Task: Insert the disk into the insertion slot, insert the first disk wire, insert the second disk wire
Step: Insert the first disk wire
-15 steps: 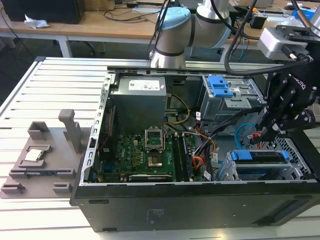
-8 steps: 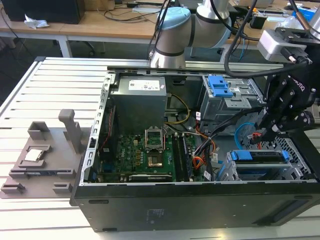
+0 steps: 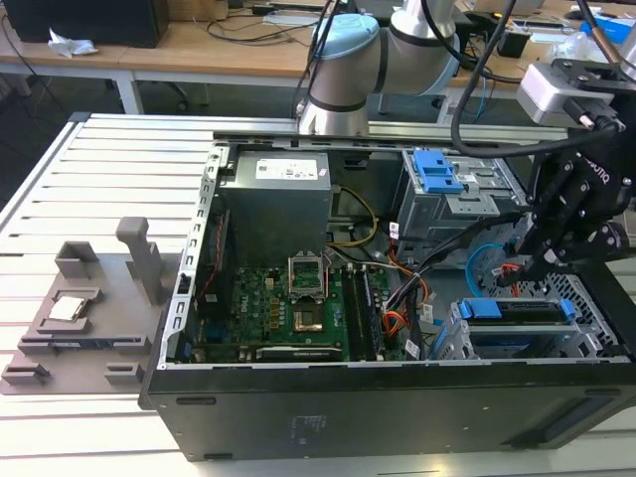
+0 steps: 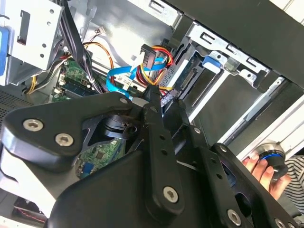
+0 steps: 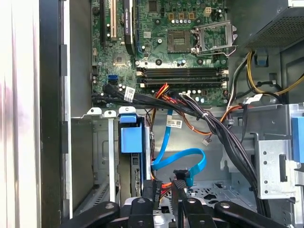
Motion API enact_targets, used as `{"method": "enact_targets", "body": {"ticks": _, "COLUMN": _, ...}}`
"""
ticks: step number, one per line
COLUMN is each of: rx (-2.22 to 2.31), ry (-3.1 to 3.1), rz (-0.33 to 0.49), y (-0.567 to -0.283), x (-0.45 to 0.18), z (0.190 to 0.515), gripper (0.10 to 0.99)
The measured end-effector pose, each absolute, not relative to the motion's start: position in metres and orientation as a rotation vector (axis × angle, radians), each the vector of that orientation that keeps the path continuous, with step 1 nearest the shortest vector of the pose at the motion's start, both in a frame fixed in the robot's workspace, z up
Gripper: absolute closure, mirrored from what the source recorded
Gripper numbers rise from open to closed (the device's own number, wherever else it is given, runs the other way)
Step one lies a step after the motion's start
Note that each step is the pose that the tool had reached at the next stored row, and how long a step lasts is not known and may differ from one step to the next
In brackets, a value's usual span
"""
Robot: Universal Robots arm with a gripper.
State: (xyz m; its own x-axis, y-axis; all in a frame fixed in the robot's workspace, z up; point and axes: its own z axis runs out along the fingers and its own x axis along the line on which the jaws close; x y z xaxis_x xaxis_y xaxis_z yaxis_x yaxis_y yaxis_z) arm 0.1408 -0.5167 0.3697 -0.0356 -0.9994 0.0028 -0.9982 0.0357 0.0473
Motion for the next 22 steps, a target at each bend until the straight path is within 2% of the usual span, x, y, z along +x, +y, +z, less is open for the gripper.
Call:
{"method": "enact_targets", "body": {"ticks": 12, "rx": 2.155, "ry": -2.236, "rz": -0.049, "y": -0.517, "x": 0.145, "z": 0.36, "gripper": 0.784}}
{"method": "enact_targets", "body": {"ticks": 13, "rx": 2.155, "ry": -2.236, "rz": -0.049, "y": -0.517, "x": 0.145, "z": 0.36, "gripper": 0.804}}
{"method": "enact_targets", "body": {"ticks": 14, "rx": 2.155, "ry": -2.236, "rz": -0.049, "y": -0.517, "x": 0.145, "z": 0.36, "gripper": 0.922}}
{"method": "enact_targets", "body": {"ticks": 19, "rx": 2.155, "ry": -2.236, "rz": -0.05, "y": -0.518, "x": 0.145, "z": 0.36, "gripper": 0.922}}
{"method": "enact_targets", "body": {"ticks": 22, "rx": 2.155, "ry": -2.236, "rz": -0.049, "y": -0.531, "x": 0.146, "z": 0.36, "gripper": 0.922}}
